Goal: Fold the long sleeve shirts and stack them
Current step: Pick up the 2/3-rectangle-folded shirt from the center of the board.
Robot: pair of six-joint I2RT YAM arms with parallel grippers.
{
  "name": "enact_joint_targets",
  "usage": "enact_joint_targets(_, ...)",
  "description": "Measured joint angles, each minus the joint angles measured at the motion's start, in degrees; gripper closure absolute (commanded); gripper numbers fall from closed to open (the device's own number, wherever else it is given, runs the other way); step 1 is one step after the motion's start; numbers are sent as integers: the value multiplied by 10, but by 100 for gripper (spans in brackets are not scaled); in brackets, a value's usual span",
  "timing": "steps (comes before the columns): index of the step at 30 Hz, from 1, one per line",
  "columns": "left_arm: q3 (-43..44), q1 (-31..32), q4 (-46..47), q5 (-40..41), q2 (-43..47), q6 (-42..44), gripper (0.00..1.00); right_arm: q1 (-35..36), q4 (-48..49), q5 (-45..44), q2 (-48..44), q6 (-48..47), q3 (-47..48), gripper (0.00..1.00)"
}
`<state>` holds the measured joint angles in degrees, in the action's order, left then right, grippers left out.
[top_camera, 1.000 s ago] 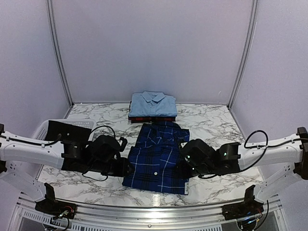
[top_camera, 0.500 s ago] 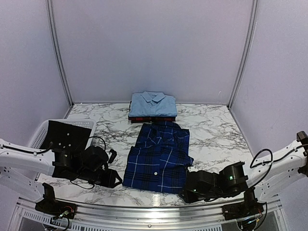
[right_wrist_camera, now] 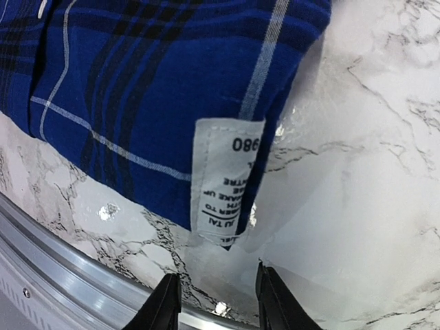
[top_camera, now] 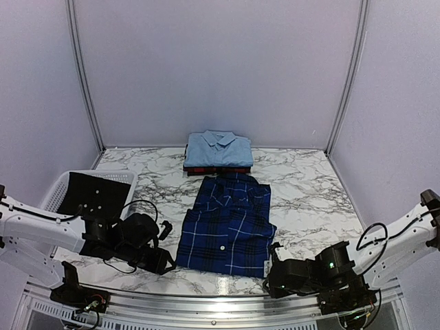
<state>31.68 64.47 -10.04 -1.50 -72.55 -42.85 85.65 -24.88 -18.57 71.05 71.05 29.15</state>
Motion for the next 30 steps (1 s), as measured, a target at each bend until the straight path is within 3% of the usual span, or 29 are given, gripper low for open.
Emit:
enact_joint_targets(20, 42, 17, 8, 45, -95, 52, 61, -11, 30, -50, 39, -40, 7, 65)
enact_joint_targets(26, 52, 19, 9, 53, -111, 71, 73, -13, 30, -59, 56, -61, 18, 69)
enact_joint_targets(30, 52, 21, 9, 55, -115, 78, 86, -14, 29, -61, 68, -75, 26, 86)
